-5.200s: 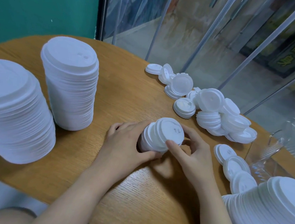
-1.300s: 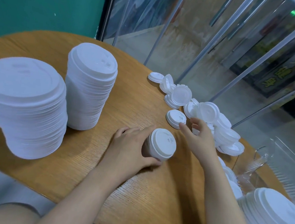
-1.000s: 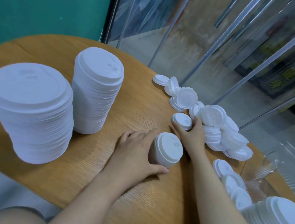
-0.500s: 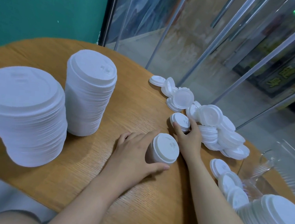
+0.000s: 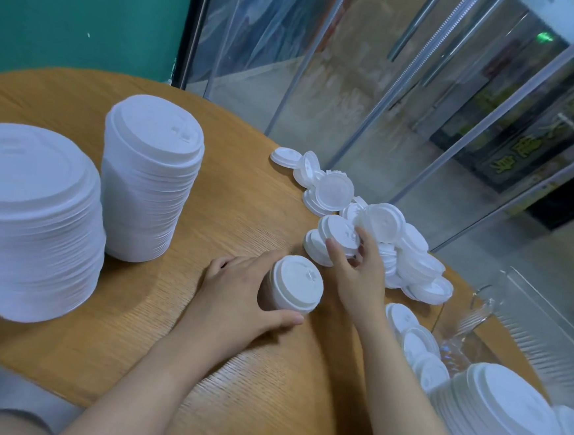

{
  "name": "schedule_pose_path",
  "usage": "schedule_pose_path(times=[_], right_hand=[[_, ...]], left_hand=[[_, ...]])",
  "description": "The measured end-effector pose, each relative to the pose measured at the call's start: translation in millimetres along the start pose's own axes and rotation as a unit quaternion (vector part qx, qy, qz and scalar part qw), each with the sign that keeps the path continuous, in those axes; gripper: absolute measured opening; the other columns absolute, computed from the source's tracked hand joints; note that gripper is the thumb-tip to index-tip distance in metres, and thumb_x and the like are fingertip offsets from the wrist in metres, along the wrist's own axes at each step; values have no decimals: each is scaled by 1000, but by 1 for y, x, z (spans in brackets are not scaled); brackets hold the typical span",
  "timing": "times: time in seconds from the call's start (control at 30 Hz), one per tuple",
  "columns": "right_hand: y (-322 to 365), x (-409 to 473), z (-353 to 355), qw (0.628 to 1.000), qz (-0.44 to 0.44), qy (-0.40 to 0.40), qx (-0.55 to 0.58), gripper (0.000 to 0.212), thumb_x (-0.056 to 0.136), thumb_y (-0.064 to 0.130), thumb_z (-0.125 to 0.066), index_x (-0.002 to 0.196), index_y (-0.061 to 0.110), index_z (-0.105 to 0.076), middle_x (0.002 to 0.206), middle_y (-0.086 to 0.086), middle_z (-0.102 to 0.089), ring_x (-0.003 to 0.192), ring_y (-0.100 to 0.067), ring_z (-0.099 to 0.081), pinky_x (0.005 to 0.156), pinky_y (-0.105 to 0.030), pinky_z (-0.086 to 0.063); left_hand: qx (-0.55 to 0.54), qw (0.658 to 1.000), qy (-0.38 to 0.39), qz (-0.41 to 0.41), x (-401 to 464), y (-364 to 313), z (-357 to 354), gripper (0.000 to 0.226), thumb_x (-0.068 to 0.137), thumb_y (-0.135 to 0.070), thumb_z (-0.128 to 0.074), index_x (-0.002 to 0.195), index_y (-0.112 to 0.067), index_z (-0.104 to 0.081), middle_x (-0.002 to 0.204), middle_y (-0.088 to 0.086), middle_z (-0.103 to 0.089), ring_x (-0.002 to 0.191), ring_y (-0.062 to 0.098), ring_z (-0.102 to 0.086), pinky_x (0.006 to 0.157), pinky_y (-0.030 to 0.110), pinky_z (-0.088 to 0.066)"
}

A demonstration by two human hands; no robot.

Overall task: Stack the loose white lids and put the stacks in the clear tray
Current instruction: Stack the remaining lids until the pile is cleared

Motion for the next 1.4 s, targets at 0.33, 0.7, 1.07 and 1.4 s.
schedule_pose_path(times=[0.33, 0.7, 1.07, 1.4], right_hand=[[43, -78, 8, 990, 21, 122, 61, 68, 78, 49, -87, 137, 29, -61, 133, 16, -65, 120, 2, -61, 94, -12, -48], [37, -81, -13, 984, 19, 176, 32, 68, 73, 47, -84, 136, 36, -59, 133, 18, -64, 125, 1, -58, 97, -13, -47], [32, -82, -16, 977, -10, 202, 61, 76, 76, 54, -80, 144, 33, -55, 138, 23, -61, 129, 7, -55, 101, -16, -48], [-36, -2, -9, 994, -79, 63, -42, 58, 94, 49, -72, 141, 19, -58, 134, 8, -63, 125, -10, -58, 100, -27, -46]], left_hand=[[-26, 1000, -11, 2, -2, -2, 4, 72, 64, -71, -80, 129, -55, -52, 103, -34, -60, 102, -18, -35, 100, 21, -20], [-22, 1000, -1, -8, 0, -4, 3, 72, 59, -76, -70, 125, -55, -52, 102, -35, -62, 105, -14, -46, 100, 18, -18], [-39, 999, 7, -2, -1, 1, -2, 72, 59, -77, -71, 123, -50, -56, 102, -29, -62, 105, 0, -47, 100, 23, -30], [-19, 1000, 7, -2, -2, 1, -2, 81, 59, -77, -78, 132, -48, -55, 112, -26, -64, 112, 2, -52, 109, 28, -30]])
Point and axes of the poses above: each hand's wrist, its own x-axis towards the middle knuckle, its own z-axis out of the back of the hand, y = z × x, the point moved 10 cm from there along x, towards the middle knuckle
